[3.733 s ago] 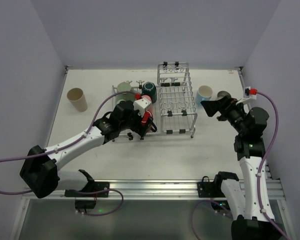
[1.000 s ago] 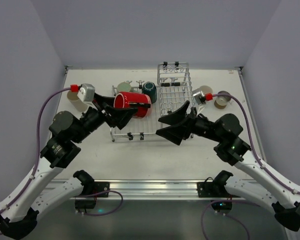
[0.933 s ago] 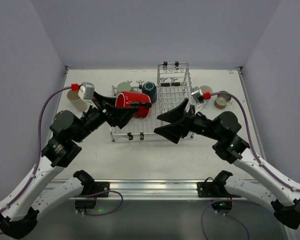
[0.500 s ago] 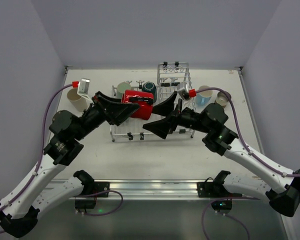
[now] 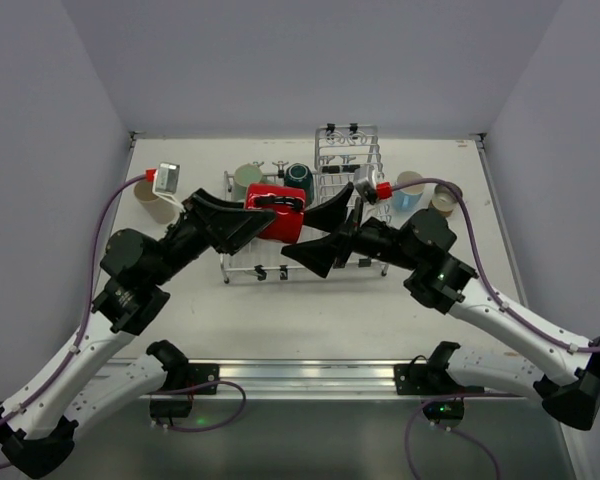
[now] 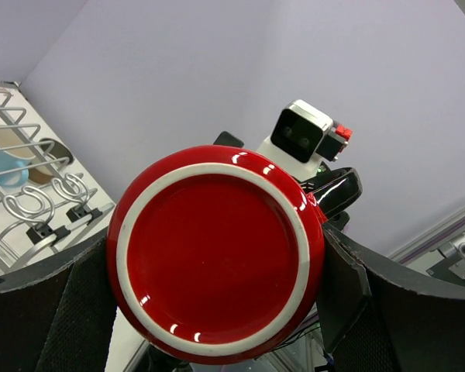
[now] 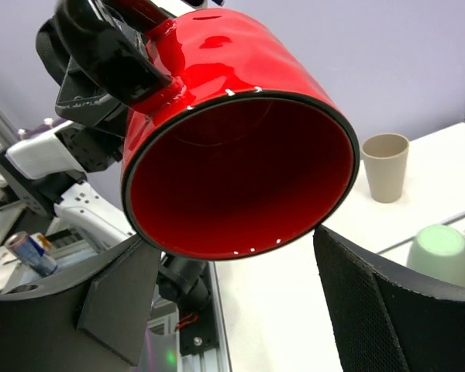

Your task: Unload the cups from the dish rack

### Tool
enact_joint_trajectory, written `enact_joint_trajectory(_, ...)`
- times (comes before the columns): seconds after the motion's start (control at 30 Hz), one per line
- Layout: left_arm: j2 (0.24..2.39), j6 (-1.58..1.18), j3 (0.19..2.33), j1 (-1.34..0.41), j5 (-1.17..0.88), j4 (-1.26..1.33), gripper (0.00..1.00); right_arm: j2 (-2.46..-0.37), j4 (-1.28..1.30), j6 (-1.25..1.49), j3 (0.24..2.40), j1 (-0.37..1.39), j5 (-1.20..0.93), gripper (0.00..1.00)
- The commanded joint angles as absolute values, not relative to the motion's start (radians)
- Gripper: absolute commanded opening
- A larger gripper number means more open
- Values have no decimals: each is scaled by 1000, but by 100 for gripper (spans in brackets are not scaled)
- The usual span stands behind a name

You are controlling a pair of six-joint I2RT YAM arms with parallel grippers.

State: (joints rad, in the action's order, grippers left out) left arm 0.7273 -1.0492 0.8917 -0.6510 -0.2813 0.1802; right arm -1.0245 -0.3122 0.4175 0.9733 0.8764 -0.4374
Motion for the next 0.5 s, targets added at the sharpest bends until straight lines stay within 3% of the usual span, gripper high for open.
enact_joint_trajectory(0.0, 716, -1057, 910, -650, -272, 255, 0, -970, -263, 344, 1023, 884, -359, 80)
enact_joint_trajectory(0.07, 710, -1039, 923, -652, -250, 227, 0, -954, -227, 321, 1019, 884, -312, 81)
enact_joint_trajectory(0.23, 696, -1023, 923, -652, -222, 215, 0, -902, -175, 293, 993, 885, -261, 92)
enact_joint_trajectory(0.47, 732, -1063, 884, -667, -262, 277, 0, -969, -242, 336, 1052, 887, -411, 88)
